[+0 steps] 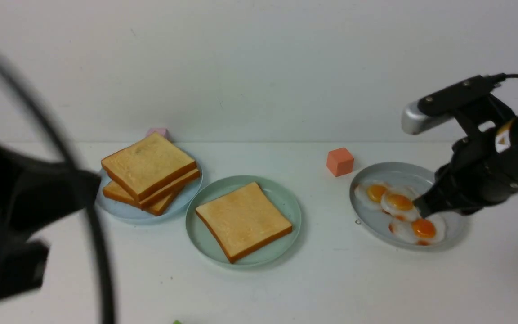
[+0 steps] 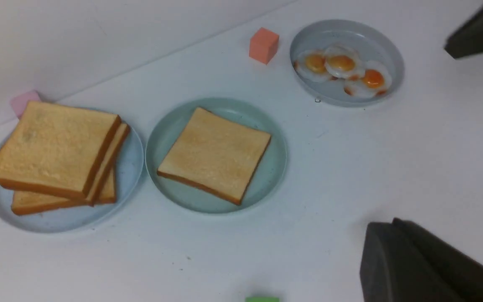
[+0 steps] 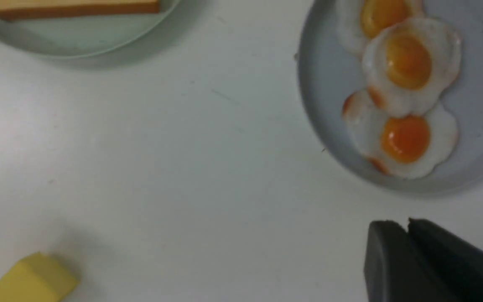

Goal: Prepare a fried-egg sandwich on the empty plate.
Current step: Use the right arm to grab a fried egg

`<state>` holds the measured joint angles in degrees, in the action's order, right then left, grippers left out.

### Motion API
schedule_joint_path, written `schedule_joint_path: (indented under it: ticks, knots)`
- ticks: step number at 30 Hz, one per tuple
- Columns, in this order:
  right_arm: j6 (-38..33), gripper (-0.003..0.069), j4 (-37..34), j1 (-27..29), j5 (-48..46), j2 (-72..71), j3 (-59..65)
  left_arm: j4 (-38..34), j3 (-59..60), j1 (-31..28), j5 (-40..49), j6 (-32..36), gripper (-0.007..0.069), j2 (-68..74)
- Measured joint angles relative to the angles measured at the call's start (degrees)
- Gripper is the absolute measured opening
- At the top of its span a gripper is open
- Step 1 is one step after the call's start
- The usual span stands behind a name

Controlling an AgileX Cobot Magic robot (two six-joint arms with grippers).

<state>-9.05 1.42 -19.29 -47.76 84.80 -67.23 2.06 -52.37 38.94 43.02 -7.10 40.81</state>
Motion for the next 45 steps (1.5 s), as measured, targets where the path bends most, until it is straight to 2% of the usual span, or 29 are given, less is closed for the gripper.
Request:
schedule_joint_path:
  ticks: [4, 6, 8, 9, 11, 12, 14, 16, 17, 18, 19, 22, 27, 32, 38, 42, 45]
  knots:
    - [-1.6, 0.012, 0.6, 2.5, 0.1, 7.6, -3.7, 0.0, 9.9, 0.0, -7.2, -1.5, -0.0013, -9.3]
    - [-2.4, 0.0162, 0.9, 4.0, 1.0, 10.9, -5.3, 0.0, 12.7, 0.0, -9.8, -2.0, -0.0013, -13.2]
    - [-3.8, 0.0237, 0.9, 5.7, 3.1, 14.3, -6.9, 0.2, 13.6, 0.0, -11.1, -2.1, -0.0013, -15.9]
    - [-3.9, 0.0237, 0.9, 5.7, 3.3, 14.6, -7.1, 0.2, 13.7, 0.0, -11.2, -2.1, -0.0013, -16.1]
    - [-6.7, 0.0344, 0.5, 6.6, 5.0, 18.3, -9.1, 1.2, 13.7, 0.0, -12.0, -2.1, -0.0013, -16.9]
    - [-6.7, 0.0351, 0.5, 6.7, 5.0, 18.6, -9.1, 1.2, 13.7, 0.0, -12.0, -2.1, -0.0013, -16.9]
    - [-9.6, 0.0454, -0.1, 6.7, 5.8, 22.6, -10.9, 1.7, 13.9, 0.0, -12.3, -2.1, -0.0013, -16.7]
    - [-10.5, 0.05, -0.3, 6.7, 6.3, 24.0, -11.8, 1.7, 14.0, 0.0, -12.3, -2.1, -0.0013, -16.4]
    - [-11.1, 0.0565, -0.3, 6.7, 6.6, 26.4, -12.9, 1.8, 14.0, 0.0, -12.4, -2.1, -0.0013, -15.8]
    - [-11.2, 0.0565, -0.3, 6.7, 6.6, 26.7, -13.0, 1.8, 14.0, 0.0, -12.4, -2.2, -0.0013, -15.7]
    - [-11.6, 0.0615, 0.5, 6.7, 6.9, 28.5, -14.4, 1.8, 14.0, 0.0, -12.4, -2.3, -0.0013, -15.3]
    - [-12.0, 0.0648, 1.0, 6.7, 7.3, 31.0, -16.2, 1.7, 14.0, 0.0, -12.4, -2.3, -0.0013, -14.9]
    - [-12.1, 0.0639, 0.9, 6.7, 7.9, 33.7, -18.0, 1.6, 14.1, 0.0, -12.4, -2.3, -0.0013, -14.8]
    - [-12.1, 0.0589, 2.3, 6.7, 9.2, 35.8, -18.8, 1.6, 14.1, 0.0, -12.4, -2.3, -0.0013, -14.8]
    - [-12.1, 0.0578, 3.1, 6.7, 9.6, 36.0, -18.9, 1.5, 14.1, 0.0, -12.4, -2.3, -0.0013, -14.8]
    - [-12.1, 0.0535, 4.8, 6.6, 9.7, 35.9, -18.9, 1.5, 14.1, 0.0, -12.4, -2.3, -0.0013, -14.8]
    - [-12.1, 0.0461, 6.4, 6.5, 8.9, 35.6, -18.9, 1.5, 14.1, 0.0, -12.4, -2.3, -0.0013, -14.8]
